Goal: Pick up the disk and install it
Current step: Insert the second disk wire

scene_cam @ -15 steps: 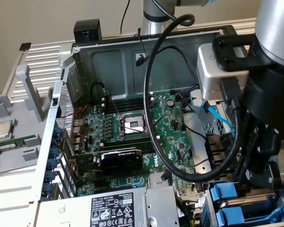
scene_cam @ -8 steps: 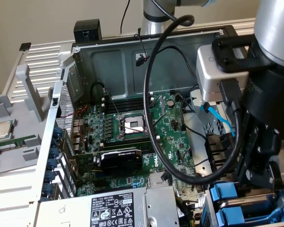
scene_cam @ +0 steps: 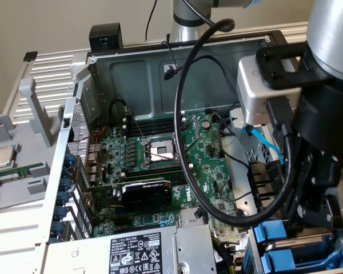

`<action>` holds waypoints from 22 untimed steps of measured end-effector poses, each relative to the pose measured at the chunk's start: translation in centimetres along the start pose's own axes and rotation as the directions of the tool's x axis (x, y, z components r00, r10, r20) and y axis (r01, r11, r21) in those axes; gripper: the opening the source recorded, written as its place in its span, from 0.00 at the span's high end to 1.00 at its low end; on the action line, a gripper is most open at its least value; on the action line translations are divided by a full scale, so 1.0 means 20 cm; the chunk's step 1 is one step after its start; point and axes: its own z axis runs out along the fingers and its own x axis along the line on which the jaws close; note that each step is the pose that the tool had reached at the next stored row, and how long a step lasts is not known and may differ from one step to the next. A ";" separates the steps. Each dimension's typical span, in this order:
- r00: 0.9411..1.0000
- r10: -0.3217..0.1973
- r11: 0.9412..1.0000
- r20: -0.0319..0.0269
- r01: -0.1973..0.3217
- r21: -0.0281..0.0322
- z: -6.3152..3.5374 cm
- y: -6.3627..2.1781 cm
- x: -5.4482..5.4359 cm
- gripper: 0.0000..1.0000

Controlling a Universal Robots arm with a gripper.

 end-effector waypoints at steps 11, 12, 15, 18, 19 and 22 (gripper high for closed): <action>1.000 -0.004 1.000 -0.002 0.004 0.005 0.000 0.000 0.00 0.84; 1.000 -0.004 1.000 -0.002 0.004 0.006 0.000 0.000 0.00 0.84; 1.000 -0.005 1.000 -0.002 0.005 0.008 0.000 0.000 0.00 0.84; 1.000 -0.006 1.000 -0.002 0.006 0.009 0.000 0.000 0.00 0.84; 1.000 -0.006 1.000 -0.002 0.006 0.010 0.000 0.000 0.00 0.84; 1.000 -0.006 1.000 -0.003 0.006 0.011 0.000 0.001 0.00 0.84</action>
